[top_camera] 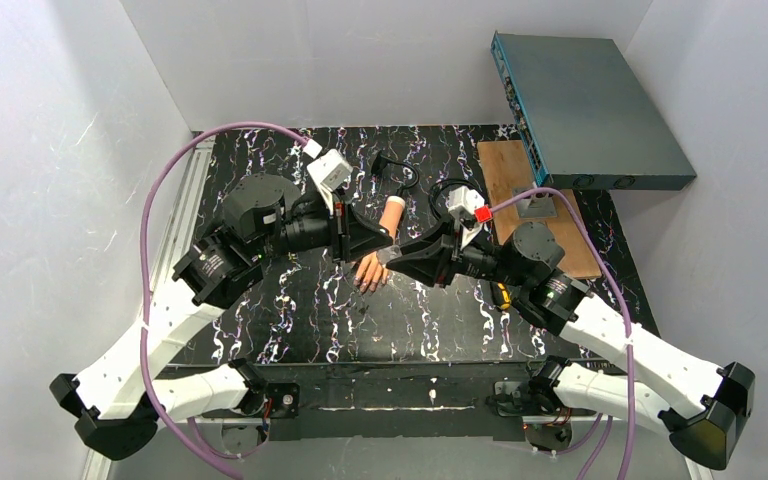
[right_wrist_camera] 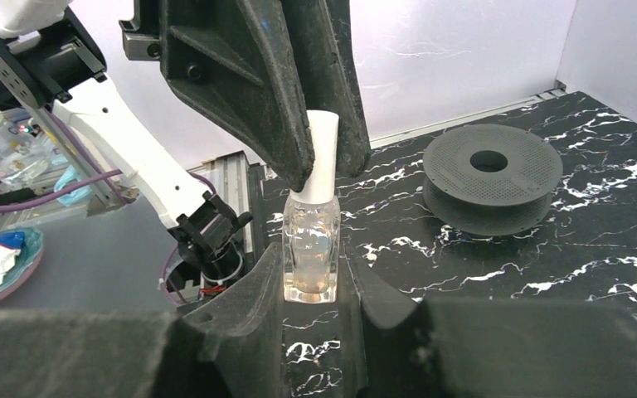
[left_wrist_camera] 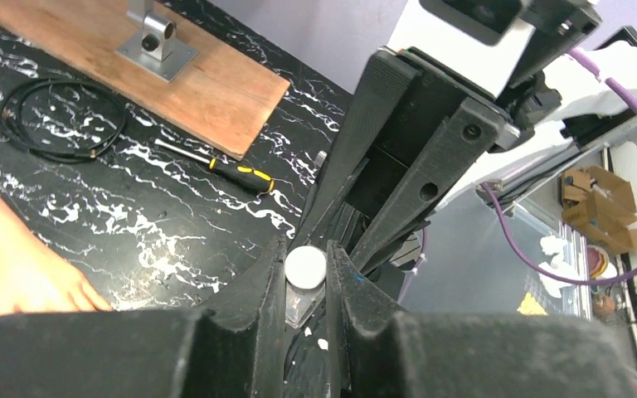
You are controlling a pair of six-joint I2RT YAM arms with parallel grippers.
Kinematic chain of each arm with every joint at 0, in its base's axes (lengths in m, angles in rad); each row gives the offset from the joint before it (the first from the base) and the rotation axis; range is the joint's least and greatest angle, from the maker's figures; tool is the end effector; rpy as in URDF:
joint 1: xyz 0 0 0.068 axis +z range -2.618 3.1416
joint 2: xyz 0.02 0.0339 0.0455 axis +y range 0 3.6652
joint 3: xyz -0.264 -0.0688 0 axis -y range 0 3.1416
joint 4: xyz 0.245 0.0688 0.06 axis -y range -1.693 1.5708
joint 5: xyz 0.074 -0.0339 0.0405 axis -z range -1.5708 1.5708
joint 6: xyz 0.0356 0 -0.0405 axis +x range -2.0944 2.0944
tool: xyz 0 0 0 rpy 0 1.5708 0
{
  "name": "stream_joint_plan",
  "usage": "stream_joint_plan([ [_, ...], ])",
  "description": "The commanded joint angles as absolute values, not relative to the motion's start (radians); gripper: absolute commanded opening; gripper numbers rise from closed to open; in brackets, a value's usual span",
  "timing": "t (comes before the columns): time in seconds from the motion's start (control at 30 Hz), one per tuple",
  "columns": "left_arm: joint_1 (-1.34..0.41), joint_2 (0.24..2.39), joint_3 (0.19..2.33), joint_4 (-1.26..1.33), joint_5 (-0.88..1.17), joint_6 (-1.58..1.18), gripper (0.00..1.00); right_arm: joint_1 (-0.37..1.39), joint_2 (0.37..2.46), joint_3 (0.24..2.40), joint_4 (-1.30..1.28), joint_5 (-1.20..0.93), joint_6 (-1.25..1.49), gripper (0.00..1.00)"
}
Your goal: Paint the nails
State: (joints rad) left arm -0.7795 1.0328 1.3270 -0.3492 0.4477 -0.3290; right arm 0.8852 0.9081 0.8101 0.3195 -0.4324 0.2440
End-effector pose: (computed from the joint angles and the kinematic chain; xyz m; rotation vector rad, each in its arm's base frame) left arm 0.1369 -0.1570 0.4628 0.7471 1.5974 -1.1924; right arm 0.1220 0.1728 0.3807 -0.8235 1.2337 1.2223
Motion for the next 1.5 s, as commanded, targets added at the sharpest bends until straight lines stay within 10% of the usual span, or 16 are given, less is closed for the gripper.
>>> stream_joint_plan([
  [0.0,-0.785,0.97,1.272,-0.258,0.644,-0.283,0.0,0.884,0.892,0.87,0.437,-0.434,0.302,0.01],
  [0.8,-0.785,0.944,1.215,-0.1,0.996,-0.255,0.0,0.884,0.921,0.876,0.718,-0.759,0.473,0.01],
  [1.07,-0.785,0.918,1.259,-0.205,0.857,-0.224,0.83,0.885,0.898,0.891,0.524,-0.691,0.374,0.01],
  [1.27,-0.785,0.889,1.323,-0.327,0.612,-0.217,0.9,0.884,0.876,0.894,0.344,-0.598,0.266,0.01],
  [1.47,-0.785,0.919,1.389,-0.39,0.456,-0.242,0.69,0.884,0.891,0.9,0.305,-0.532,0.219,0.01],
])
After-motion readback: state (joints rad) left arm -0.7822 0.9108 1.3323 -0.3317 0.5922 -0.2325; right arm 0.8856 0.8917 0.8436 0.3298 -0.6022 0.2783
